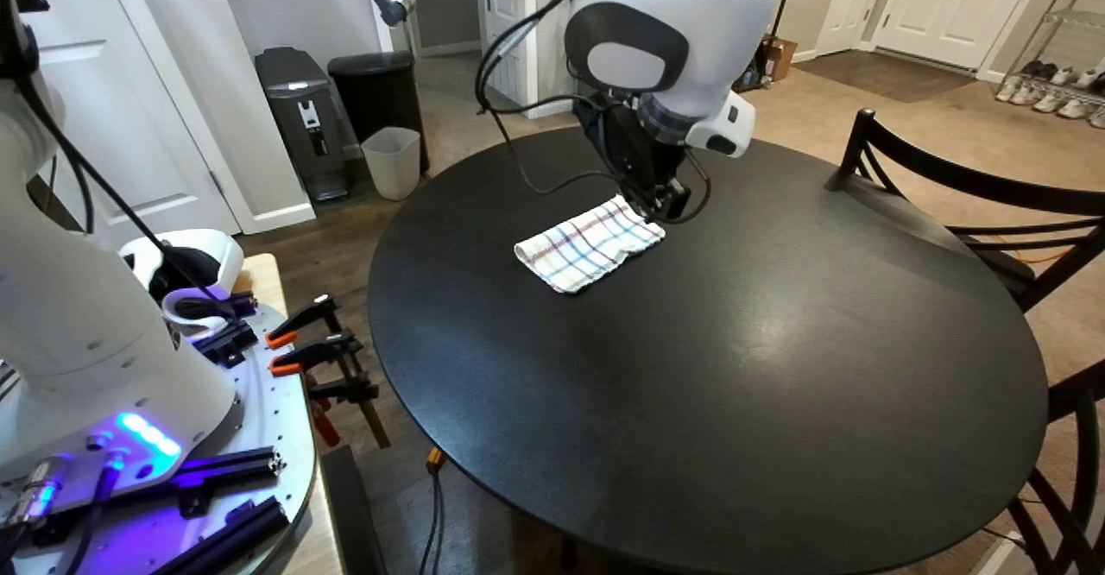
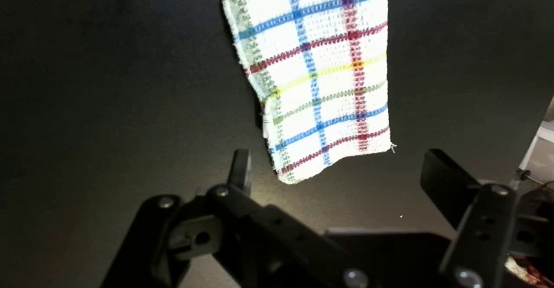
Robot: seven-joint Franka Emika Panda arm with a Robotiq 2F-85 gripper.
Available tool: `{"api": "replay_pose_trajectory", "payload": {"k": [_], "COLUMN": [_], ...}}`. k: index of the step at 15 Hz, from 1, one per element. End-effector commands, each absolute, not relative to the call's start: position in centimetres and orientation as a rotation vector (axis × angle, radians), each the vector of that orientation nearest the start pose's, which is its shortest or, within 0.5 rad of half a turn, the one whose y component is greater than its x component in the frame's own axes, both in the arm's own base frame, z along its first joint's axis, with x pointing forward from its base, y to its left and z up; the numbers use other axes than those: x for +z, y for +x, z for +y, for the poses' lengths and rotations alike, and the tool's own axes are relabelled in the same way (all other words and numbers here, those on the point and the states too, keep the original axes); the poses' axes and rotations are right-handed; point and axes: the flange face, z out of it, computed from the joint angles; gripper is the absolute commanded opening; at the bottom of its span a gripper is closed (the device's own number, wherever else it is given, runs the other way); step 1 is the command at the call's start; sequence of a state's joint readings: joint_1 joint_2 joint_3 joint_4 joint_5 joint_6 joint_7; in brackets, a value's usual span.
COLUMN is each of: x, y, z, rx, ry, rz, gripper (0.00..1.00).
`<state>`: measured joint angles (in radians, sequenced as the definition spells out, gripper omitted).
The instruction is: Unfold the towel fully
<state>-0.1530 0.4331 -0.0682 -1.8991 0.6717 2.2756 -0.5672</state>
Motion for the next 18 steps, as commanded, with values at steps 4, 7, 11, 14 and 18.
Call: {"api": "replay_pose_trajectory", "payload": {"k": [4,7,11,14,18], "x": [23.7,22.6,22.2,22.1,20.3], "y": [64.3,64.1,63.8,63.9,64.6], "z": [-12.8,-12.8,-12.8,-12.8,-11.9], "rx": [-0.048,0.051,0.071,0.074,0.046], "ry": [-2.543,-2.473,-2.493,-2.491,-2.492], "rz": [0.093,0.073,0.094,0.093,0.084], "gripper": [1.0,1.0,1.0,1.0,1.0]}}
